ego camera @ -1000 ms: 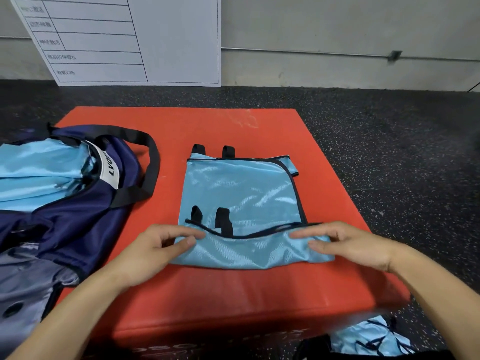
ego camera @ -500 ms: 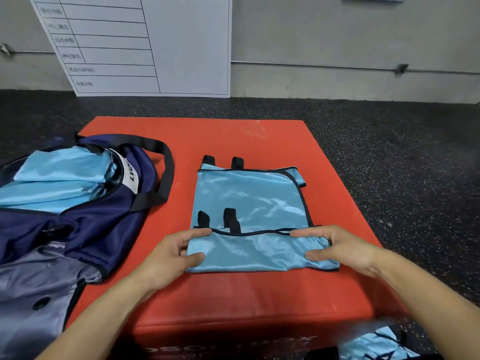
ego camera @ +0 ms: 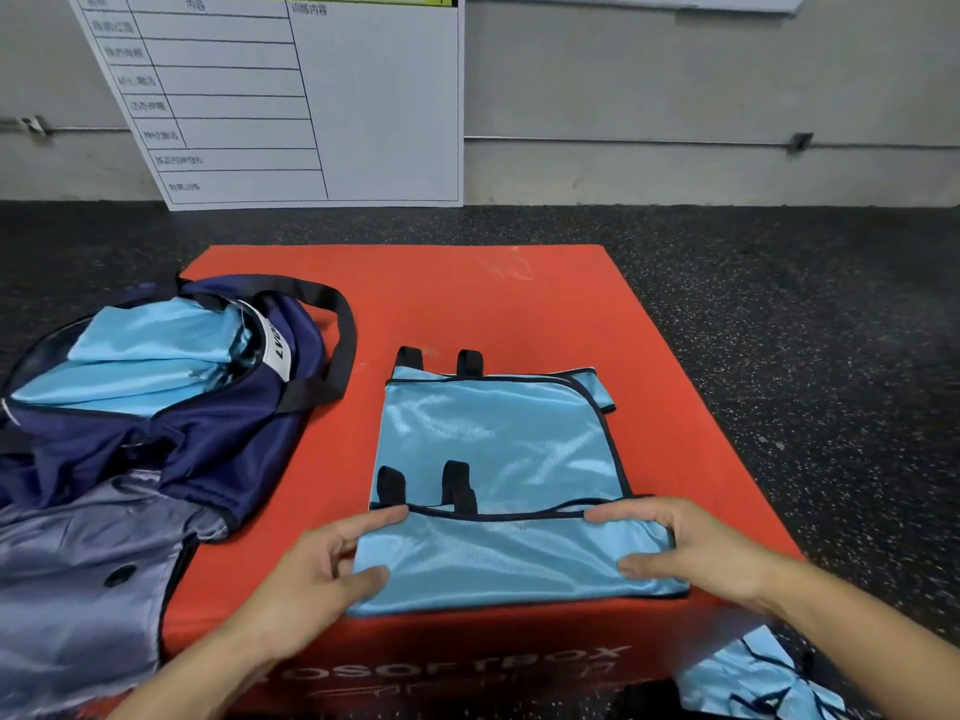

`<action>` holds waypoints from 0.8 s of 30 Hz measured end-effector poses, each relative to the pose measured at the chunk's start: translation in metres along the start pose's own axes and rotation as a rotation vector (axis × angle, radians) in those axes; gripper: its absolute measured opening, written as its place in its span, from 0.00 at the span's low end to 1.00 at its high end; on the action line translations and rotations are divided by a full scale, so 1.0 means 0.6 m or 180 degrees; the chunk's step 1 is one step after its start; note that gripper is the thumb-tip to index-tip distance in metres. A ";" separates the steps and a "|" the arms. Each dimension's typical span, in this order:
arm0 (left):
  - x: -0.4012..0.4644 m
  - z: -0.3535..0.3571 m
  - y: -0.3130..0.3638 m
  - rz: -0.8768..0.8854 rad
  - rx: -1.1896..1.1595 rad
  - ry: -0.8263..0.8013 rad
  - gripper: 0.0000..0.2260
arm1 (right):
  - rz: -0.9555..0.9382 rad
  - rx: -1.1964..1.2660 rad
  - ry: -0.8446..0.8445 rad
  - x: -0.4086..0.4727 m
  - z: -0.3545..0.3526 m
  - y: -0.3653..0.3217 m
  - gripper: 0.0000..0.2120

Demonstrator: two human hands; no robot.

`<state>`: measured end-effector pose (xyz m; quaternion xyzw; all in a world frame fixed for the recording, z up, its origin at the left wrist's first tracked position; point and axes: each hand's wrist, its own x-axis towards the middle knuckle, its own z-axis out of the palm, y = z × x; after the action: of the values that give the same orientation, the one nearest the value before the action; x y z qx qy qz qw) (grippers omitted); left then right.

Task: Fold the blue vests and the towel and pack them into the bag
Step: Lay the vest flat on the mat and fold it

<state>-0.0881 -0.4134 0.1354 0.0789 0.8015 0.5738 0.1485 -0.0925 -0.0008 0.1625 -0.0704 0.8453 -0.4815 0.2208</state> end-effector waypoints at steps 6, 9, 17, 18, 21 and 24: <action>-0.020 -0.003 0.007 0.0030 0.0178 -0.0003 0.26 | -0.0059 -0.0295 -0.0100 -0.011 0.009 0.001 0.24; -0.002 -0.003 0.010 0.0119 0.0279 0.0150 0.26 | -0.0101 -0.0297 -0.0023 0.000 0.004 -0.004 0.24; 0.077 -0.008 0.009 0.0282 0.0557 0.0227 0.24 | -0.0093 -0.0232 0.0271 0.062 -0.023 -0.012 0.24; 0.087 -0.009 0.008 0.0286 0.0540 0.0229 0.24 | -0.0068 -0.0224 0.0293 0.071 -0.028 -0.014 0.24; 0.116 -0.019 0.007 0.0248 0.0567 0.0196 0.25 | -0.0019 -0.0219 0.0338 0.094 -0.040 -0.018 0.24; 0.143 -0.033 0.011 0.0152 0.0675 0.0120 0.24 | -0.0015 -0.0275 0.0358 0.120 -0.050 -0.020 0.24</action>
<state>-0.1755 -0.4035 0.1346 0.1025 0.8583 0.4906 0.1105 -0.1714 -0.0077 0.1641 -0.0546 0.8762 -0.4482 0.1686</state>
